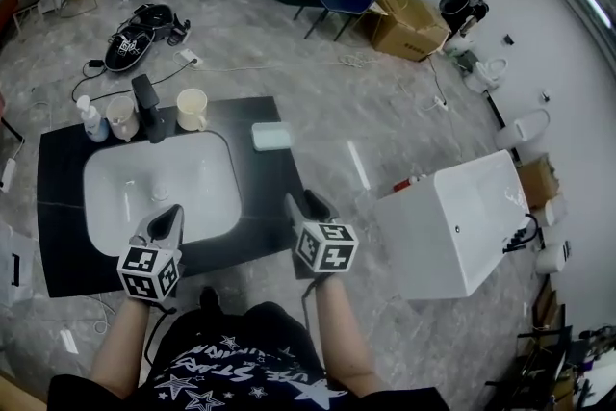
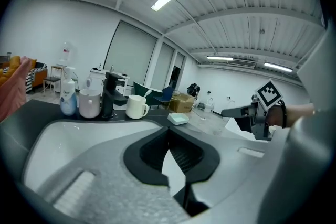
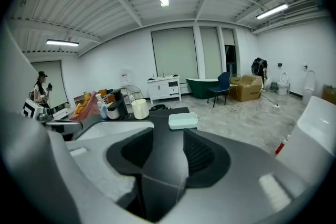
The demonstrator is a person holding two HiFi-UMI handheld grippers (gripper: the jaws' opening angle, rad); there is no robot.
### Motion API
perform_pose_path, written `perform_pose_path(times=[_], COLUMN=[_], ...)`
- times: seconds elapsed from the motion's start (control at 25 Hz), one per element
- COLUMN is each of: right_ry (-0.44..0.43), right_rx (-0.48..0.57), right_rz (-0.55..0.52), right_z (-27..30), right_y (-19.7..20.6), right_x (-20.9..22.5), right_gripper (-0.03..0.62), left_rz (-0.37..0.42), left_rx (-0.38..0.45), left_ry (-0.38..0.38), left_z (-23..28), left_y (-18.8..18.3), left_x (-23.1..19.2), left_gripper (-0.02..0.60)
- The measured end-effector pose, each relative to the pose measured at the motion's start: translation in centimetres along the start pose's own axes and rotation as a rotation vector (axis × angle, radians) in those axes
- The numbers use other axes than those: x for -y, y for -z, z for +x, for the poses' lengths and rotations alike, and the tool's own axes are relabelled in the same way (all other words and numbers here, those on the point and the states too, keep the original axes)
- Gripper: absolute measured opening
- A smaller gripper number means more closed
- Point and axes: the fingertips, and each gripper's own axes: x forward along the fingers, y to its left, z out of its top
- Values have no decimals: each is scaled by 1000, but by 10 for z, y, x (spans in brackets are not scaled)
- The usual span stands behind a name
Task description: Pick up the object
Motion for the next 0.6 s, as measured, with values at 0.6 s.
perform_pose_path(times=[0.6], right_ry=[-23], right_rx=[-20], right_rz=[32], right_z=[76], right_y=[-37], right_x=[63], right_gripper=[184], left_rz=[-10], left_rx=[-41], left_ry=[-56], left_z=[66], left_y=[-17], left_x=[9], left_gripper=[9])
